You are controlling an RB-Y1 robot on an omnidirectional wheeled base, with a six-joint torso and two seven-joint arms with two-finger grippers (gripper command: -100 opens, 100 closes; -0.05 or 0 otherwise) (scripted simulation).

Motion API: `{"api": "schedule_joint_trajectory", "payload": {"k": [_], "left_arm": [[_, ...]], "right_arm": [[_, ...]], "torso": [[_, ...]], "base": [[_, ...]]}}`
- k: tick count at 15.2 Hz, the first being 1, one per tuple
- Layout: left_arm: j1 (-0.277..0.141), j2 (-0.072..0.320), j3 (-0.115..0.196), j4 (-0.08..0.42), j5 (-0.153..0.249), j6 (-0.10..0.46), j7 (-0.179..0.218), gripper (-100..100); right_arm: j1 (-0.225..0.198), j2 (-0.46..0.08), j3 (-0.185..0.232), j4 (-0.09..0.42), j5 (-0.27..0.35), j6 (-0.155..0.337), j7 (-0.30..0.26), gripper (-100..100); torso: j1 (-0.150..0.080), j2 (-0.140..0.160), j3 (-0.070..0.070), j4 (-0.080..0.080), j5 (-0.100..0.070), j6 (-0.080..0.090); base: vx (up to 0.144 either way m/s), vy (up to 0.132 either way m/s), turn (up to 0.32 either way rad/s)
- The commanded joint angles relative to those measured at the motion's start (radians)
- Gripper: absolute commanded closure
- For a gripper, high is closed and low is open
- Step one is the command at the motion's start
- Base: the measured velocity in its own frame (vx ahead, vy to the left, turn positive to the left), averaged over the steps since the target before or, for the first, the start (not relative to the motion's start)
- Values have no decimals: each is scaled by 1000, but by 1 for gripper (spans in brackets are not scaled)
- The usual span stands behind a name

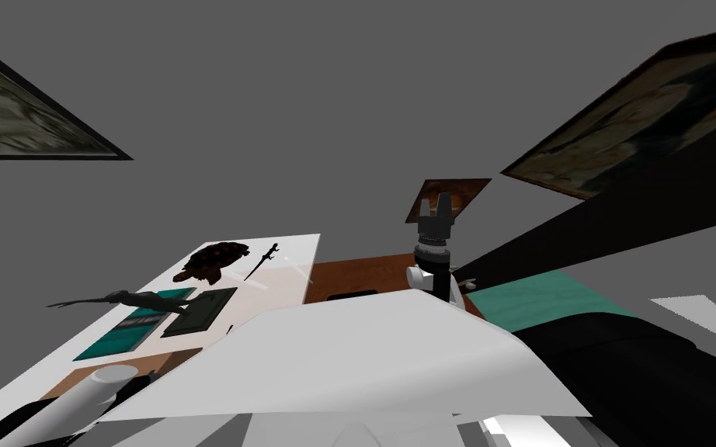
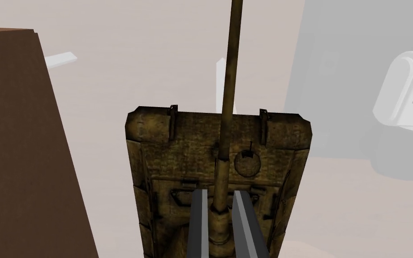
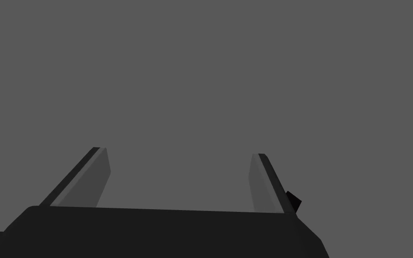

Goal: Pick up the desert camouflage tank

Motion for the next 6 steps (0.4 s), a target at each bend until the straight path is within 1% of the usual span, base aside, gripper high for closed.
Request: {"api": "schedule_joint_trajectory", "payload": {"k": [1, 5, 6], "left_arm": [[7, 7, 11, -26, 3, 28, 3, 100], [15, 17, 27, -56, 9, 68, 6, 100], [14, 14, 23, -42, 9, 52, 2, 100]], "right_arm": [[0, 0, 0, 0, 0, 0, 0, 0], [0, 0, 0, 0, 0, 0, 0, 0], [0, 0, 0, 0, 0, 0, 0, 0]], "torso": [[0, 0, 0, 0, 0, 0], [-4, 0, 0, 0, -4, 0], [-4, -1, 0, 0, -4, 0]], "base": [[2, -14, -35], [4, -21, -37], [3, -9, -4]]}}
